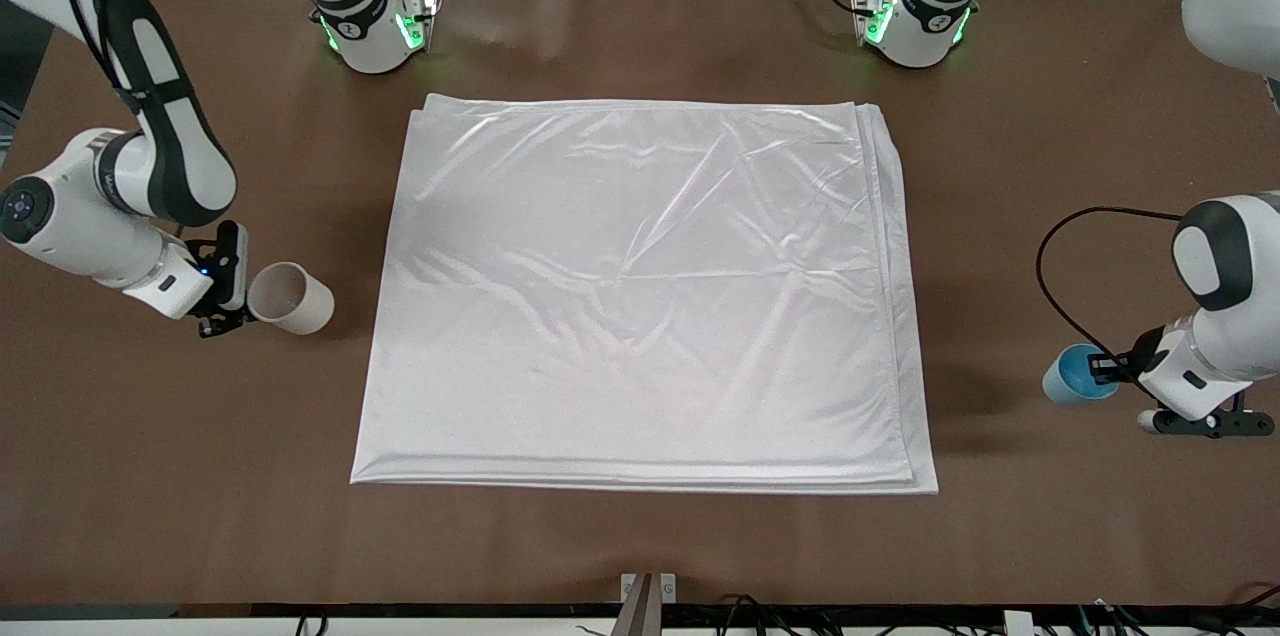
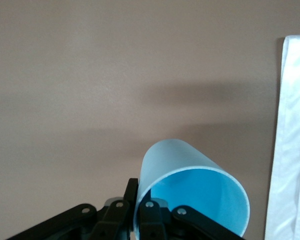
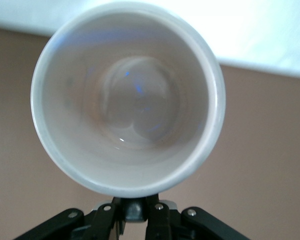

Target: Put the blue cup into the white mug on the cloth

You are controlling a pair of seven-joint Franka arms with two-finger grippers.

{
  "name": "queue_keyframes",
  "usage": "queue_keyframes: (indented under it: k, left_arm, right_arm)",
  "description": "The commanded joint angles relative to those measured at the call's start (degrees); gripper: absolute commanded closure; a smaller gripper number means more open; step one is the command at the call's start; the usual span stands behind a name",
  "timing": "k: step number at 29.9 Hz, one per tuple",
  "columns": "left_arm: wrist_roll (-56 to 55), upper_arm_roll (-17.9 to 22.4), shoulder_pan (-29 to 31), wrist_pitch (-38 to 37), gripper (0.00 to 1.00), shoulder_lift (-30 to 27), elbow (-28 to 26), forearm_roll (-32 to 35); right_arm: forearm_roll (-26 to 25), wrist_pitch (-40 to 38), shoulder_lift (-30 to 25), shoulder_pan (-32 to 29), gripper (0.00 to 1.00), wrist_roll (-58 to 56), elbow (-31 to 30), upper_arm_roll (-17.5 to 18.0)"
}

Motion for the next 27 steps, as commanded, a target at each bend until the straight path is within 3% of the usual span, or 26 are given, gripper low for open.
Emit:
queue_keyframes:
  k: [1,16,22,27]
  left_arm:
    - [-1.0,0.0,-0.6,-2.7,1.00,-3.0,-0.9,-3.6]
    - [-13.2,-1.6,-6.5,-7.0,1.00,-5.1,-1.0,-4.1]
    - [-18.8,-1.9,-9.6,-8.2,1.00,-5.6,-1.0,-3.8]
    - [-23.2,-2.0,-12.2,-9.6,1.00,-6.1,-0.9,-4.1]
  right_arm:
    - [1.7,-1.4,-3.2,5.7,1.00,7.1,-0.6,0.3]
    - [1.2,-1.0,-1.2,26.2,1.00,33.5,2.7,0.1]
    - [-0.7,-0.6,3.5,33.5,1.00,45.3,6.6,-0.1]
    - [-5.3,-1.1,9.0,37.9,1.00,54.6,13.2,-0.2]
